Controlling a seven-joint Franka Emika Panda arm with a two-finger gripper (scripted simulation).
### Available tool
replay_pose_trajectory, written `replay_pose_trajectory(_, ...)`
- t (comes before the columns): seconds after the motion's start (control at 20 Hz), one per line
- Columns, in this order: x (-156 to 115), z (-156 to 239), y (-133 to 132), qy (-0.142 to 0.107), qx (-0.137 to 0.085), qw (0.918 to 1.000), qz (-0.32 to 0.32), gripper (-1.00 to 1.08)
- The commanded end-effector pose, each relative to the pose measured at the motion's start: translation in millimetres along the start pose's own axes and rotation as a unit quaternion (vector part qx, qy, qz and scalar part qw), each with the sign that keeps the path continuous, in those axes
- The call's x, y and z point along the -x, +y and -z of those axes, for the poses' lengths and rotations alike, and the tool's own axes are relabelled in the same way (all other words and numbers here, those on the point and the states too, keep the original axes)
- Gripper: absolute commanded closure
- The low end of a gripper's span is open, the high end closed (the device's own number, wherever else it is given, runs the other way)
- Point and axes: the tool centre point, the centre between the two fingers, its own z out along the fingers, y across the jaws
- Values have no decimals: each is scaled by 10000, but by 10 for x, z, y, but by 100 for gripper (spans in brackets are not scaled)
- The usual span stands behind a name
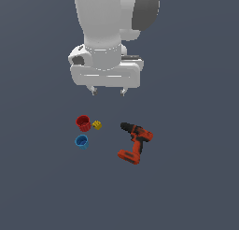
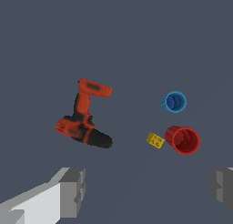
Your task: Pick up a designated object from a clutter of objects.
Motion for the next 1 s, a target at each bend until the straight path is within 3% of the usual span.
replay_pose_trajectory(0.0, 3, 5, -11, 0, 0, 10000, 0, -92)
replay_pose_trajectory(0.5, -108, -172, 103, -7, -2, 9998, 218, -92)
replay_pose_trajectory(0.95, -342, -640, 396, -30, 2, 9971, 767, -92)
